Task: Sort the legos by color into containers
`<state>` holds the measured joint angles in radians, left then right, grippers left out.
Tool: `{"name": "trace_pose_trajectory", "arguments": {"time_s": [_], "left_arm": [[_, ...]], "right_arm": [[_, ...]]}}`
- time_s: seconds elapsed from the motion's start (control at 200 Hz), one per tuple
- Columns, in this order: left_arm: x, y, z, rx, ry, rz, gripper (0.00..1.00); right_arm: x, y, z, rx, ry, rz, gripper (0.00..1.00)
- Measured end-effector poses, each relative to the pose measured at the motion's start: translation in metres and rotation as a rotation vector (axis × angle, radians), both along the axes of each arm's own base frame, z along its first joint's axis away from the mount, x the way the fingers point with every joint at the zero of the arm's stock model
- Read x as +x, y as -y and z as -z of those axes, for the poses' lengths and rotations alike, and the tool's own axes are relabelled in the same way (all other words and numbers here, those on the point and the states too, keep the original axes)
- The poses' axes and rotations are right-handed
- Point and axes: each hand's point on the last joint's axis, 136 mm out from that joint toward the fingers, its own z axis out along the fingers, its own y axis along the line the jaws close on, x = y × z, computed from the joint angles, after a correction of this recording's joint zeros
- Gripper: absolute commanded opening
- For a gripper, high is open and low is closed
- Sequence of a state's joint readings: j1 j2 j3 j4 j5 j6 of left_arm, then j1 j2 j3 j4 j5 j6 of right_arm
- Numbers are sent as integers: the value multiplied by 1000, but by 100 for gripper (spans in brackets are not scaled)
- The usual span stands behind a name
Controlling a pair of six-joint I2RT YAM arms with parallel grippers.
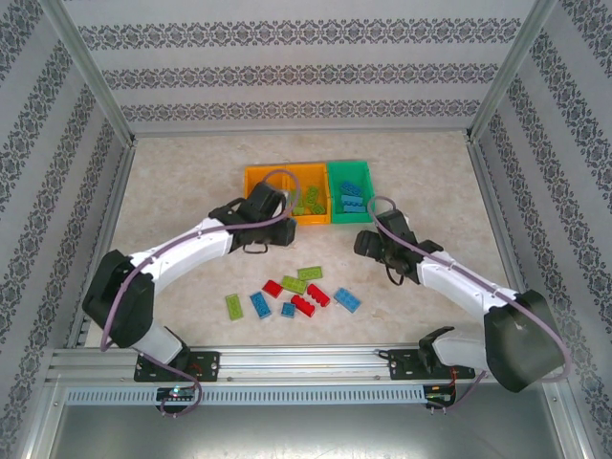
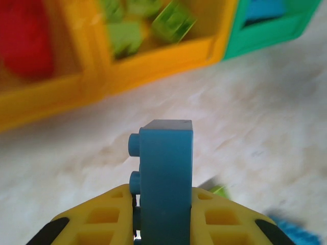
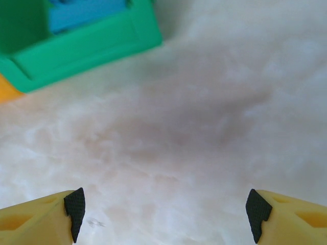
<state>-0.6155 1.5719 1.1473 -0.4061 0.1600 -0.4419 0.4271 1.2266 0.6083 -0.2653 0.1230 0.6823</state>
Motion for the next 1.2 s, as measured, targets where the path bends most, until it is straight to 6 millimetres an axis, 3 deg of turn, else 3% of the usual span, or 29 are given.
{"name": "trace_pose_trajectory", "arguments": {"time_s": [0.13, 0.255, 0.48, 0.59, 0.724, 0.819, 1.004, 1.199], "left_arm": [[30, 37, -26, -83, 32, 57, 15], [62, 71, -38, -137, 51, 99, 15], [109, 123, -36, -194, 57, 154, 15], [126, 140, -31, -196, 51, 162, 17], [147, 148, -19, -169, 46, 140, 19], [158, 150, -10, -144, 43, 116, 26], [160, 146, 7, -104, 0, 80, 56], [155, 134, 14, -60, -18, 46, 77]], "right_arm": [[-22, 9, 19, 10, -33, 27, 83], [-38, 10, 35, 13, -72, 27, 82], [-62, -24, 36, 13, -78, -90, 82], [-74, -28, 39, -5, -104, -101, 82], [-86, -27, 43, -47, -127, -101, 82], [-91, -27, 44, -70, -136, -104, 82], [-98, -33, 40, -93, -142, -142, 82], [-105, -48, 27, -114, -141, -218, 82]]}}
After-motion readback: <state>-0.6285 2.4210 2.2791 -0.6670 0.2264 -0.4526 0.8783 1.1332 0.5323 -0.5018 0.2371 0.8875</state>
